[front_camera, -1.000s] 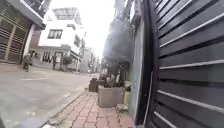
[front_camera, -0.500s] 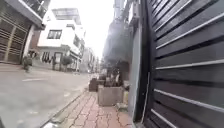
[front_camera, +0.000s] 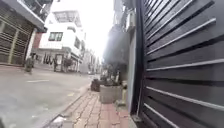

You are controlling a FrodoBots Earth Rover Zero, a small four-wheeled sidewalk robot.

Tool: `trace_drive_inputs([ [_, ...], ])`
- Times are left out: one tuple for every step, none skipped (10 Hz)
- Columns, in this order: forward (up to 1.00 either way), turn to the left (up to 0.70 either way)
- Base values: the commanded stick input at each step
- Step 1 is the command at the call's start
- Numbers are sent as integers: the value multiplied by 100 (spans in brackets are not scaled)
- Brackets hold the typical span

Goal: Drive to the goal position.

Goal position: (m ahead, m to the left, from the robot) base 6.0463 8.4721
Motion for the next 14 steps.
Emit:
trace_drive_inputs([
  [0, 52],
  [0, 70],
  [0, 70],
  [0, 70],
  [0, 70],
  [0, 70],
  [0, 70],
  [0, 70],
  [0, 70],
  [0, 70],
  [0, 70],
  [0, 70],
  [0, 70],
  [0, 70],
])
